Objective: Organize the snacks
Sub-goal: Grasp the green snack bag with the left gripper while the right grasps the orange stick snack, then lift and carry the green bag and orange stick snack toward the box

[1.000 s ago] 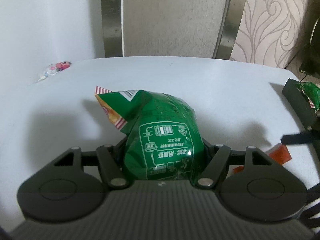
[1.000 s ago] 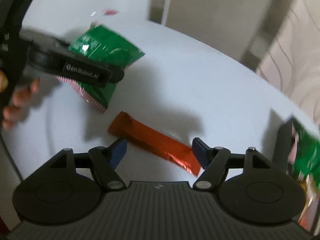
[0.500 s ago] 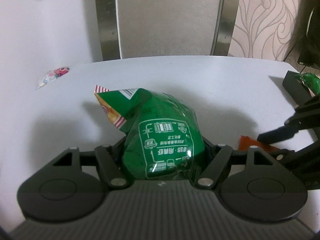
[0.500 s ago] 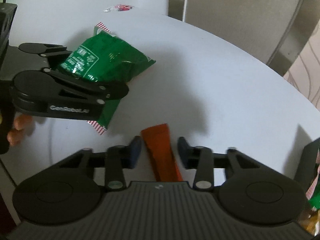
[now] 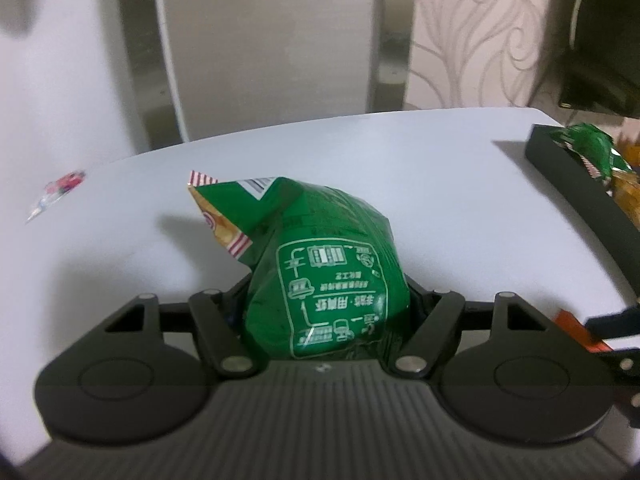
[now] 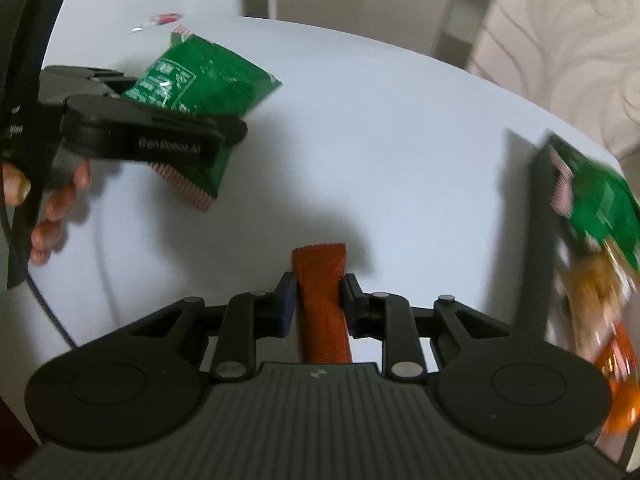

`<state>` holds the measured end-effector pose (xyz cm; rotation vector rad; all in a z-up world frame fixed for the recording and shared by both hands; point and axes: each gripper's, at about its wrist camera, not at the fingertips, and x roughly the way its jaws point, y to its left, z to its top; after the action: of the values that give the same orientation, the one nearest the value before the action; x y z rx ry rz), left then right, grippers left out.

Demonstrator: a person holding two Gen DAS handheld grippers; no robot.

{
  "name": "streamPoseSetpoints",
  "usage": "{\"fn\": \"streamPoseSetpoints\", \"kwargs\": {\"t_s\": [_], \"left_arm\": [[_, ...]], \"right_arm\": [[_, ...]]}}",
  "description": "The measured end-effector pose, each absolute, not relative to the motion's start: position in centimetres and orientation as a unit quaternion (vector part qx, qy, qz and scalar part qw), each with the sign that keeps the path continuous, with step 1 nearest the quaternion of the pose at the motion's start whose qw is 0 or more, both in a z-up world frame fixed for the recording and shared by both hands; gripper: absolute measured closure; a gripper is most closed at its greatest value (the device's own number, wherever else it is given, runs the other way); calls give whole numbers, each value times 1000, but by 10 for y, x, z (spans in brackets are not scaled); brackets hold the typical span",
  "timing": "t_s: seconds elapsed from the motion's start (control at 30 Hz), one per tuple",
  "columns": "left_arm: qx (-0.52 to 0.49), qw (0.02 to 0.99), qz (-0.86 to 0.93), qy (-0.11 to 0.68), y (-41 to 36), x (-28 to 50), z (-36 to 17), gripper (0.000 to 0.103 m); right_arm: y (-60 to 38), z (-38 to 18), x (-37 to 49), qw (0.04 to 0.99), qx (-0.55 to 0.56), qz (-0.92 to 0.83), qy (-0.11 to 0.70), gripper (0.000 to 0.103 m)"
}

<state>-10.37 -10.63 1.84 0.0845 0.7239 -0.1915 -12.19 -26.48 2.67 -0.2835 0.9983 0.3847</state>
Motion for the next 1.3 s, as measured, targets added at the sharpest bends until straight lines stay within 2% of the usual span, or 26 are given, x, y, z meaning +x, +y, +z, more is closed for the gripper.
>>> {"fn": "streamPoseSetpoints", "kwargs": {"t_s": [0.23, 0.8, 1.3], "left_arm": [[65, 928, -107, 352, -125, -96, 13, 26], [81, 927, -111, 349, -142, -93, 10, 26], [97, 928, -92, 347, -152, -97, 12, 27]], "right_arm": [[-289, 25, -171, 860, -102, 146, 478, 74], [-268, 32, -192, 867, -138, 137, 459, 75], [-289, 38, -218, 870, -63, 135, 469, 76]]}}
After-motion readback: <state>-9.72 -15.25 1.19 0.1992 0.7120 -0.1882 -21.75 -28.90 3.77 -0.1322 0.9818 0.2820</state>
